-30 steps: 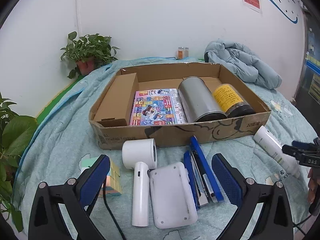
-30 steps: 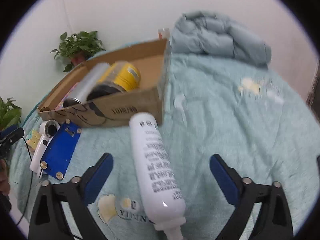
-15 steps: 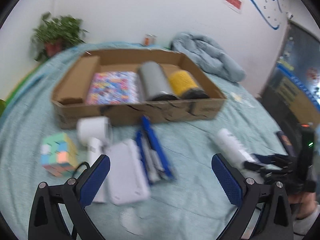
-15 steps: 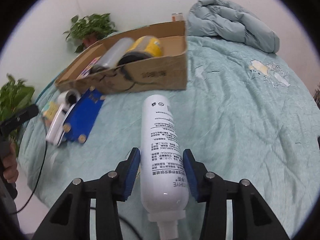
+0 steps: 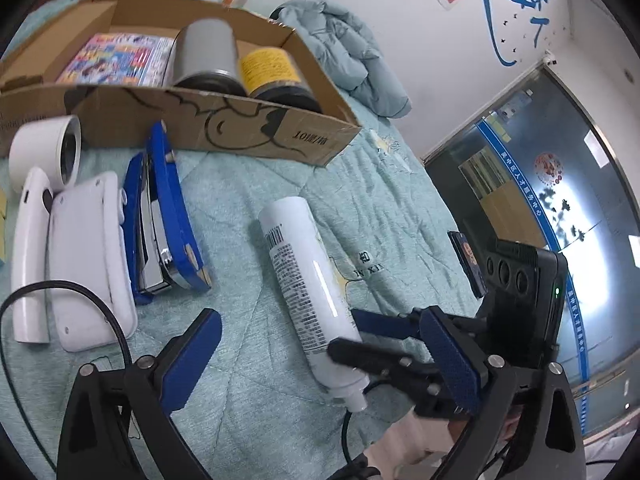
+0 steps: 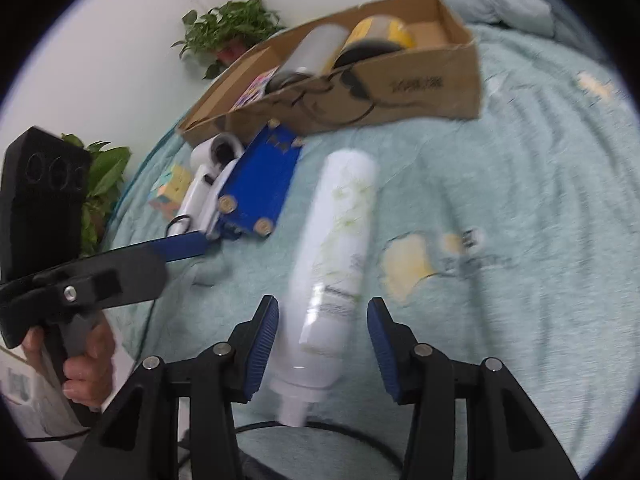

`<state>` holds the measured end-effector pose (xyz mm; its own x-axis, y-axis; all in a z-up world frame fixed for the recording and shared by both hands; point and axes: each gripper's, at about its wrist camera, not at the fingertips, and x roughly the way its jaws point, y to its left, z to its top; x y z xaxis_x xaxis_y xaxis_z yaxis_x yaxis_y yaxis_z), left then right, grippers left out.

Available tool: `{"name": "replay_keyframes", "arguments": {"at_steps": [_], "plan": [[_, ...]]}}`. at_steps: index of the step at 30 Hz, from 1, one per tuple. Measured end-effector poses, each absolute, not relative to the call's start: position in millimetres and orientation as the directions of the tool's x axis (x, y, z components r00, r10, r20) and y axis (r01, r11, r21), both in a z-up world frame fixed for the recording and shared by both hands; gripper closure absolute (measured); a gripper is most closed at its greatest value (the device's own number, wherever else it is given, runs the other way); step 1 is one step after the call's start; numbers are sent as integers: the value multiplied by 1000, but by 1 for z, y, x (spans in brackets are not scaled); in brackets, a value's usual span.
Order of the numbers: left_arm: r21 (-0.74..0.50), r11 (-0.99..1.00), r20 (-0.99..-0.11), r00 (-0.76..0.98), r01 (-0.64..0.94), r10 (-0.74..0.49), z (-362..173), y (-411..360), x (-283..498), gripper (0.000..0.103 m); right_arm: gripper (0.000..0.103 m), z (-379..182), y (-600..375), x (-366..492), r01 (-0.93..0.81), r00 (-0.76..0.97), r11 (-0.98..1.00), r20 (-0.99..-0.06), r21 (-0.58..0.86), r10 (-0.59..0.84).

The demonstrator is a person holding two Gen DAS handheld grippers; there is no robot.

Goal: Organize rigid objects
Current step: 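Grasp the white spray bottle with the right gripper while the left gripper grips its other side, then lift the spray bottle with both grippers and carry it over the box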

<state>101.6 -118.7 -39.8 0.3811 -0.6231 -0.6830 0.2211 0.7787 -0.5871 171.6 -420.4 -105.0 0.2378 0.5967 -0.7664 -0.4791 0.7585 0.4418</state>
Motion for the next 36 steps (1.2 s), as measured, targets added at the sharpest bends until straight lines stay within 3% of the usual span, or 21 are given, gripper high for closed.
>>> {"name": "replay_keyframes", "arguments": {"at_steps": [8, 12, 15, 23, 27, 36], "plan": [[-578, 788, -707, 351, 214, -614, -56, -116, 107, 22, 55, -107, -383, 162, -518, 227, 758, -791, 395, 568], [-559, 805, -732, 337, 199, -592, -60, -116, 111, 29, 57, -113, -384, 171, -503, 154, 703, -748, 503, 645], [-550, 814, -747, 326, 186, -579, -64, -118, 113, 32, 56, -114, -381, 173, -502, 158, 705, -748, 501, 645], [-426, 878, -826, 303, 219, -476, -73, -137, 113, 41, 56, -112, -362, 169, -544, 171, 711, -771, 445, 614], [-374, 902, -851, 305, 217, -427, -80, -142, 113, 52, 56, -114, -366, 166, -540, 153, 702, -766, 464, 624], [-397, 895, -835, 326, 203, -444, -77, -139, 100, 55, 56, -110, -370, 150, -542, 164, 704, -765, 458, 623]]}}
